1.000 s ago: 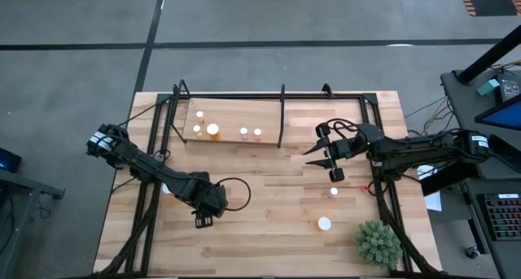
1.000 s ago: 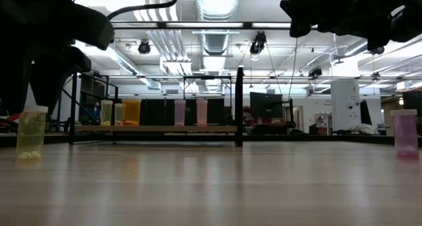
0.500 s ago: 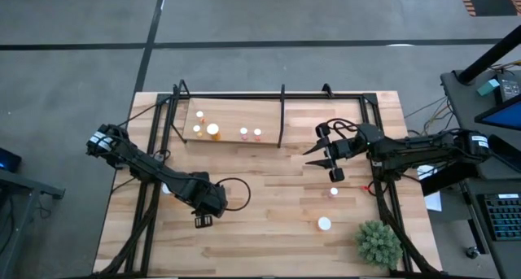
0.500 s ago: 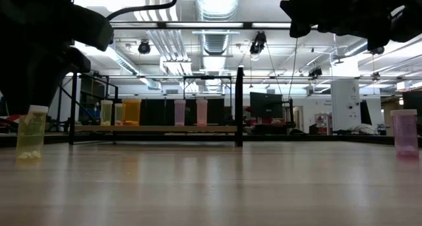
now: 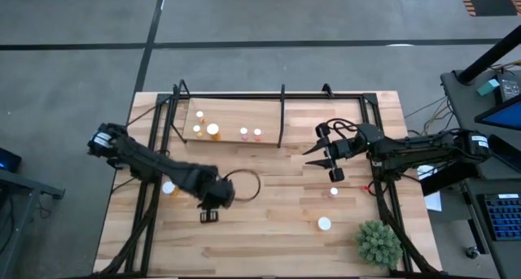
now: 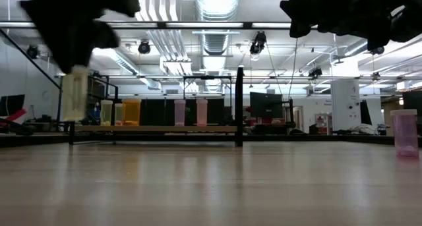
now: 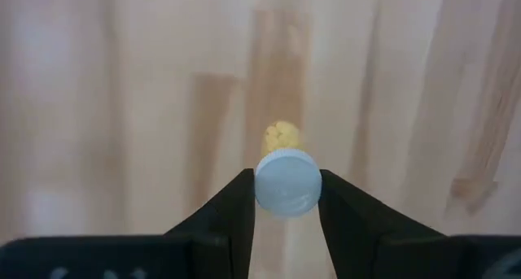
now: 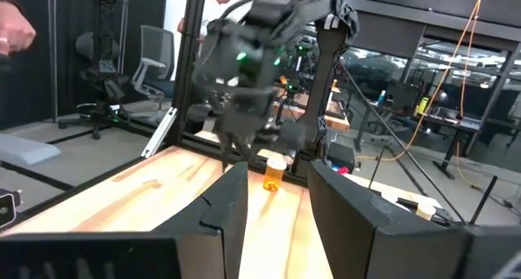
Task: Pick and place medicine bottles onto shelf by color
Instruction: Put the yellow pill bottle on the shelf to align with the yellow pill bottles
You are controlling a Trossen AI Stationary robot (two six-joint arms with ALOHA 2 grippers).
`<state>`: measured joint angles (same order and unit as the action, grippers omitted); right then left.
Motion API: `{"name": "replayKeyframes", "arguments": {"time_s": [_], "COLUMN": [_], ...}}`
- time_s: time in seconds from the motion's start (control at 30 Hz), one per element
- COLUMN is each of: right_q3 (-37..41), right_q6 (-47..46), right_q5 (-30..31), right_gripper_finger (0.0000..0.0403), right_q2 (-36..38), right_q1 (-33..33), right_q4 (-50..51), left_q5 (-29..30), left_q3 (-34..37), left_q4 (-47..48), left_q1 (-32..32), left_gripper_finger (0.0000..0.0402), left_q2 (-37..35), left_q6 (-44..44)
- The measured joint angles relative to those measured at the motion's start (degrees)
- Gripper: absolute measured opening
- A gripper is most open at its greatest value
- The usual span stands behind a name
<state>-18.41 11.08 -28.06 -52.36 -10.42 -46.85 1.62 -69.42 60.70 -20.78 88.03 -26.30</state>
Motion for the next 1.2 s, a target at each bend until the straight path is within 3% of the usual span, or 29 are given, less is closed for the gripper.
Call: {"name": "replayKeyframes", "arguments": {"time_s": [0.27, 0.5, 0.63, 0.8, 0.93, 1.2], "right_q3": [0.0, 0.0, 0.0, 0.0, 0.0, 0.0], "right_q6": [0.0, 0.0, 0.7, 2.1, 3.0, 2.9], "right_q5": [0.2, 1.0, 1.3, 4.0, 4.3, 5.3], "right_gripper_finger": [0.0121, 0.0121, 0.0121, 0.0121, 0.0121, 0.0121], "right_q2": [0.0, 0.0, 0.0, 0.0, 0.0, 0.0], "right_q1": [0.0, 0.0, 0.0, 0.0, -0.1, -0.1], "right_q4": [0.3, 0.3, 0.6, 0.6, 0.6, 0.5], "left_q5": [4.0, 6.8, 6.8, 6.1, 4.3, 3.0], "left_q3": [-12.8, -18.7, -18.4, -18.4, -18.3, -18.3], "left_q4": [12.1, 13.1, 10.1, 8.1, 7.6, 6.8], "left_q1": [18.3, 40.4, 53.3, 66.8, 71.9, 72.6], "left_gripper_finger": [0.0102, 0.0102, 0.0102, 0.0102, 0.0102, 0.0102], "left_q2": [0.0, -0.1, -0.1, 0.5, 1.9, 6.9], "left_q6": [22.7, 42.4, 48.7, 50.5, 51.4, 53.7]}}
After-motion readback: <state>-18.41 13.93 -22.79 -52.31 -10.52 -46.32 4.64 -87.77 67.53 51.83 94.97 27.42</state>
